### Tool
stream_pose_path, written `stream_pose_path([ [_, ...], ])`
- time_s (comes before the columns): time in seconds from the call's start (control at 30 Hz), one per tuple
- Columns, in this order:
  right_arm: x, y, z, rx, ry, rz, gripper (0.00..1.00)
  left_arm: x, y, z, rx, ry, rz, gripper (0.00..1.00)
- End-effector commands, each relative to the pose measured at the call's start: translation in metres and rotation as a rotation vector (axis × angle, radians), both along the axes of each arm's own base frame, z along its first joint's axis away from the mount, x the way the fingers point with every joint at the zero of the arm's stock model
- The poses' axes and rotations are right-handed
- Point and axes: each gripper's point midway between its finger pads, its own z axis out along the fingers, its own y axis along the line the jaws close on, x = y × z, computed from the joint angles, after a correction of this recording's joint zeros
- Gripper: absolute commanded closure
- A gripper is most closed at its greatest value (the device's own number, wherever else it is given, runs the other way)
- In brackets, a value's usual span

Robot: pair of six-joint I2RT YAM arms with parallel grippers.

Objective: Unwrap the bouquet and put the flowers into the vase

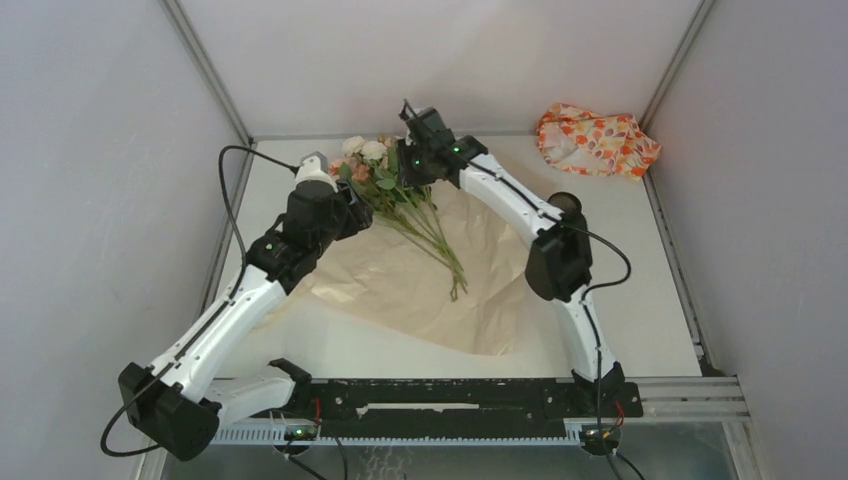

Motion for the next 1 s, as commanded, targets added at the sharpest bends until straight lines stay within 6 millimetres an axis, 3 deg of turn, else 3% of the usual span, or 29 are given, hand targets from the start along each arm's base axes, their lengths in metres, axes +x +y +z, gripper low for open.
stream_pose_path([
  [0.0,0.011,0.006,-0.012,-0.065,-0.015,0.013,0.61,0.013,-0.018,0.012,-0.058,-0.042,-0.056,0.36],
  [0.07,0.017,0.006,-0.029,-0.100,-0.009,0.009,0.60,0.013,-0.016,0.008,-0.051,-0.041,-0.058,0.10],
  [0.13,0.025,0.001,-0.040,-0.138,-0.016,-0.011,0.58,0.012,-0.016,0.006,-0.060,-0.056,-0.069,0.01],
  [0.47,0.030,-0.008,-0.103,-0.249,0.057,-0.014,0.56,0.013,-0.010,-0.011,-0.082,-0.035,-0.074,0.00],
  [0.9,0.029,-0.017,-0.161,-0.320,0.139,-0.025,0.57,0.010,-0.004,-0.030,-0.069,0.000,-0.064,0.00],
  [0.97,0.029,-0.019,-0.167,-0.327,0.153,-0.030,0.63,0.011,-0.004,-0.032,-0.068,0.003,-0.063,0.00],
])
